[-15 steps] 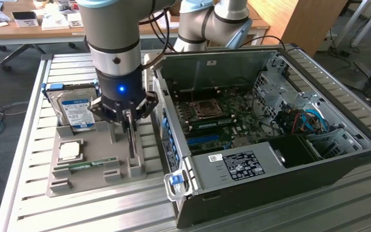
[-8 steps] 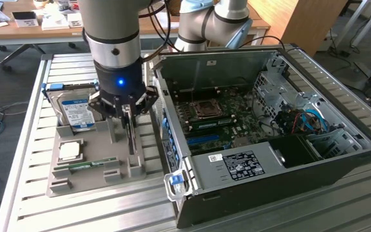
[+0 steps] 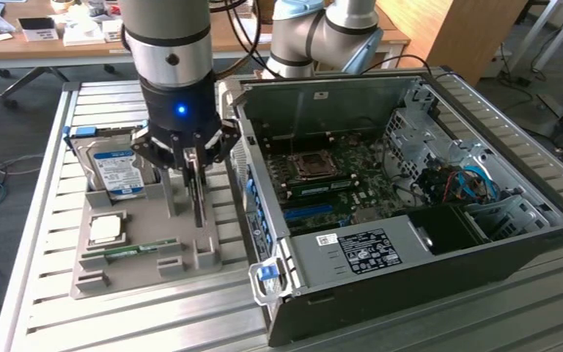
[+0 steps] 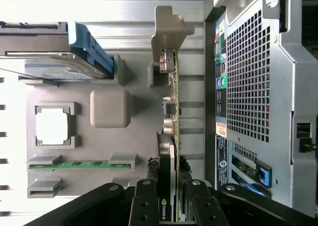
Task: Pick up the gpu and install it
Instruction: 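Pick up the gpu and move the gpu toward the slot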
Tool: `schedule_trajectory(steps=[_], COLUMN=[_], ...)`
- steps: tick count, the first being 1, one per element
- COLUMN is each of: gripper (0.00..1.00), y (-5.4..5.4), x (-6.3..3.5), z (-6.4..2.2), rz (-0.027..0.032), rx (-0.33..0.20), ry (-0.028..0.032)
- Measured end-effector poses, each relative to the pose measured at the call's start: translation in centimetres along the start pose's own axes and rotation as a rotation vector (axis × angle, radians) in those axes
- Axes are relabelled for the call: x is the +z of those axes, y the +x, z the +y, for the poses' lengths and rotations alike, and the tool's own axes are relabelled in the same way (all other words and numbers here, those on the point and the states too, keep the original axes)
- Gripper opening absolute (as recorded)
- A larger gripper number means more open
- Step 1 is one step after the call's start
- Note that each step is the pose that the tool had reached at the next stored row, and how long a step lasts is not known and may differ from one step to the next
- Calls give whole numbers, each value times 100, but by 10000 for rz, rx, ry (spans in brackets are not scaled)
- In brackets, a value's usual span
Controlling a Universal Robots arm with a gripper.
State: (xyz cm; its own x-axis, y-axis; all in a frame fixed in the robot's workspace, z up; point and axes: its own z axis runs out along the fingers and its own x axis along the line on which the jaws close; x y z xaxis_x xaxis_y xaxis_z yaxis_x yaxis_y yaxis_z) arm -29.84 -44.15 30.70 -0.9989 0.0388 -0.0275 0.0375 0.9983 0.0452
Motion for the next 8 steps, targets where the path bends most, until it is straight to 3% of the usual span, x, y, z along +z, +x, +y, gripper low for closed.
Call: schedule_trajectory(steps=[8], gripper=[27], y=[-5], x=[-165], z=[7], rz=[0], rx=[0], ry=[1])
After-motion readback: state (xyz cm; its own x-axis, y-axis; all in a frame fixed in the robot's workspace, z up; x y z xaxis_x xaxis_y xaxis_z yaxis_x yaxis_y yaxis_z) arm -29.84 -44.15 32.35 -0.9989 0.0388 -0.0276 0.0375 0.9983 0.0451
